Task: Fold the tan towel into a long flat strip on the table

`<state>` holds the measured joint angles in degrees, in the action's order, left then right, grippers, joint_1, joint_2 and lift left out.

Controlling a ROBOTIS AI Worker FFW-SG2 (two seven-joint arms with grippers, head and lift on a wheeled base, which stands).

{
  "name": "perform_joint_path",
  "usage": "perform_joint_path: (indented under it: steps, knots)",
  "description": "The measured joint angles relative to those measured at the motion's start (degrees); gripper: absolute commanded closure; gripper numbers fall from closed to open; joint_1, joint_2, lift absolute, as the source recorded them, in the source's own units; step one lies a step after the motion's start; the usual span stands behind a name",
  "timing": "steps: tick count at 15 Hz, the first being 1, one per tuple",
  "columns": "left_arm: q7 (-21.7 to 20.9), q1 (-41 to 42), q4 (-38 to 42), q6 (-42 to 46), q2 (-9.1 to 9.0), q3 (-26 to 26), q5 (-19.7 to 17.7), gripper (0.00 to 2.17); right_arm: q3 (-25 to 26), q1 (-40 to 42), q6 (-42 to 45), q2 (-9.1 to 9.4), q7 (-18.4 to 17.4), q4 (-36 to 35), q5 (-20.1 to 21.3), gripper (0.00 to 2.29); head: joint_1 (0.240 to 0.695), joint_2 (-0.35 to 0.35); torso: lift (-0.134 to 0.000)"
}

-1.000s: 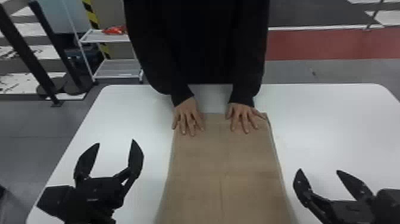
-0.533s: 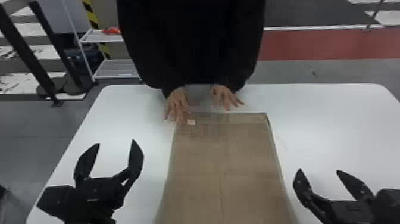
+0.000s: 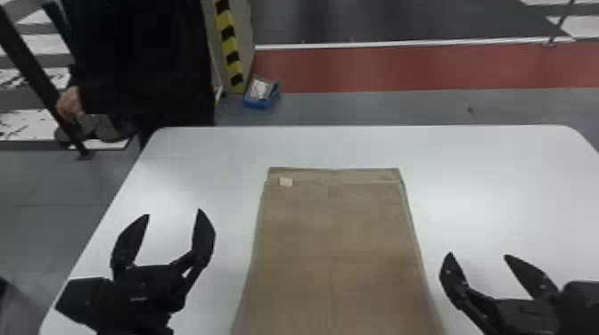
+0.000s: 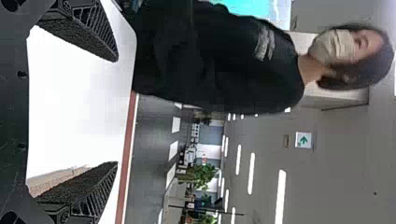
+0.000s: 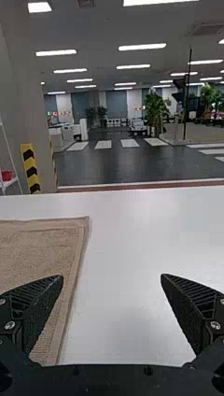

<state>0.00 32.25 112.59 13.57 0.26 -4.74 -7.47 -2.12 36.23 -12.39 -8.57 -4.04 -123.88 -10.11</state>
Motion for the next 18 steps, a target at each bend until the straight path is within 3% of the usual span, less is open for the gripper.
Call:
perform_joint_path:
  steps: [6, 12, 18]
  knots:
    - [0.0, 0.1, 0.0, 0.0, 0.00, 0.0, 0.0, 0.09, 0.2, -4.6, -4.6, 0.22, 0.2, 2.5, 0.1, 0.10, 0.695, 0.075, -0.123]
    - [0.0, 0.3, -0.2, 0.0, 0.00, -0.5, 0.0, 0.09, -0.6, -14.4, -10.7, 0.22, 0.6, 5.9, 0.3, 0.09, 0.695, 0.083, -0.123]
    - [0.0, 0.4, -0.2, -0.1, 0.05, -0.8, 0.0, 0.09, -0.8, -26.4, -15.3, 0.20, 7.2, 14.2, -2.3, 0.11, 0.695, 0.107, -0.123]
